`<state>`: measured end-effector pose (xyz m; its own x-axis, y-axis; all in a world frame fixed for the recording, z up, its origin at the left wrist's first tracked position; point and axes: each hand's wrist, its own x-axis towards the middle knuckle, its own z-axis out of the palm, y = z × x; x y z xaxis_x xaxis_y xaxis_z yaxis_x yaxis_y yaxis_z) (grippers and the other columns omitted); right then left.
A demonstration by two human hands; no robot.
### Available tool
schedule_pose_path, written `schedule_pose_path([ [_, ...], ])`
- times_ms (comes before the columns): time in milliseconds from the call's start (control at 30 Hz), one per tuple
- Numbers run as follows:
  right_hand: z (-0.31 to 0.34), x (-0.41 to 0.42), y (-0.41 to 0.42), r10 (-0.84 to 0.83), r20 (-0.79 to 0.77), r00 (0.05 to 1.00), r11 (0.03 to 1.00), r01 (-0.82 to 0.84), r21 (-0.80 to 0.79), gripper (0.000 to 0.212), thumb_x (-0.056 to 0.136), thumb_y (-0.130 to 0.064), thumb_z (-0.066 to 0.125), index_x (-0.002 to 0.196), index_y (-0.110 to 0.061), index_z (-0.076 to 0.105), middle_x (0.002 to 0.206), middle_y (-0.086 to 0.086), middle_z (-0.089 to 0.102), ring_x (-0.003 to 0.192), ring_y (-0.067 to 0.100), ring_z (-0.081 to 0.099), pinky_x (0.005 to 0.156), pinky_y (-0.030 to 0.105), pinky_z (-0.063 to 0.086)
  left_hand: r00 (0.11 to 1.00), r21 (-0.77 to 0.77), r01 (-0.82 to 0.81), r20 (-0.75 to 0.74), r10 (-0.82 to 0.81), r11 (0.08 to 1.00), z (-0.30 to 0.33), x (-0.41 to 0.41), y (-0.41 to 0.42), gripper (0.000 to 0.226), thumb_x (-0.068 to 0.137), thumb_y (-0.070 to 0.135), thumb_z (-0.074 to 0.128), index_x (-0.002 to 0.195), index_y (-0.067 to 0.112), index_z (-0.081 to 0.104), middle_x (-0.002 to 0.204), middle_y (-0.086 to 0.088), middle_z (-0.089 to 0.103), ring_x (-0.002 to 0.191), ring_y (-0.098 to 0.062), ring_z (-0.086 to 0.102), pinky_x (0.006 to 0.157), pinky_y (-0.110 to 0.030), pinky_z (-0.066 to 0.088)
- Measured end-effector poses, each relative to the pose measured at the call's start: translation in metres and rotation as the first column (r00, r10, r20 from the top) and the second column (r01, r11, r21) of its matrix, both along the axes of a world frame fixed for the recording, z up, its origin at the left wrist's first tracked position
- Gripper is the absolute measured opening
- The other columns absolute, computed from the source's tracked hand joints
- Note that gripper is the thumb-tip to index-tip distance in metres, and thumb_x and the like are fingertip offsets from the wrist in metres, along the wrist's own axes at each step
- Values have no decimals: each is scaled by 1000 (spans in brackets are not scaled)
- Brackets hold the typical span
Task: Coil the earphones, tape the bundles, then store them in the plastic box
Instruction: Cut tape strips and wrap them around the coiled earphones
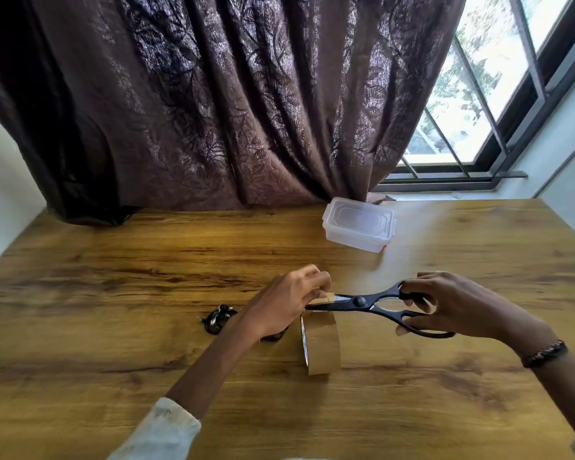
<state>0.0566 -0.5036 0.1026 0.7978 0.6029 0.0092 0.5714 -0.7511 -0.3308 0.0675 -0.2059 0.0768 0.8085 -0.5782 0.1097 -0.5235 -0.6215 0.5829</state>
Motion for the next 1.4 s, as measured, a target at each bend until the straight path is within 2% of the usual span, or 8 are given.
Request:
schedule_pose_path([
  [200,-5,3,-5,19,39,999,1000,-19,-7,72,76,-85,29,90,-24,65,76,-13,57,61,6,53,52,24,47,1000,-17,-20,22,20,1000,-2,0,-1,12,98,20,48,107,17,56,108,6,54,90,1,58,72,-20,57],
  [333,-7,5,-7,17,47,999,999,-15,-30,50,78,-71,46,88,-25,64,75,-13,57,59,5,53,51,26,48,999,-17,-42,31,42,999,-5,1,-1,13,98,19,48,109,16,55,108,3,54,93,-5,62,70,-25,59],
  [500,-7,6,-11,7,57,998,999,-4,-51,19,81,-44,71,80,-27,62,67,-16,54,54,2,50,48,19,39,996,-83,-67,-65,62,994,-5,4,-1,20,101,24,41,116,16,51,112,4,53,75,16,55,65,-16,57],
  [633,-13,1,-19,-84,-26,996,993,81,-91,18,83,-51,66,83,-37,55,73,-17,56,62,0,50,53,15,38,995,-77,-80,-65,75,994,-8,6,-4,17,101,28,39,114,19,47,106,2,53,74,-1,62,59,-23,59],
  [733,-32,-14,-28,-224,-187,957,975,219,-48,29,81,-60,63,84,-33,53,77,-12,59,70,5,51,60,21,42,991,-51,-126,29,128,991,-20,3,-10,11,102,21,39,111,19,45,98,7,51,69,10,55,58,-23,58],
  [867,-74,-40,-22,-382,-293,877,909,413,51,26,88,-54,50,88,-28,51,81,-7,59,71,11,52,62,22,41,965,-38,-200,165,204,979,-42,-6,-24,8,102,19,38,109,23,37,98,5,57,56,-14,63,41,-28,54],
  [1033,-115,-47,24,-683,-87,725,715,688,125,18,87,-29,68,85,-15,57,72,-2,53,69,20,49,55,25,32,958,-58,-228,165,235,972,-48,-4,-25,10,102,15,39,106,22,34,102,-2,60,53,-18,62,37,-28,52],
  [1400,-128,-36,68,-785,185,592,616,778,123,27,75,-26,80,71,-5,63,66,13,61,58,32,59,50,33,46,960,-75,-243,123,250,967,-50,0,-24,3,102,24,34,104,23,34,97,-1,57,58,-20,63,38,-30,52],
])
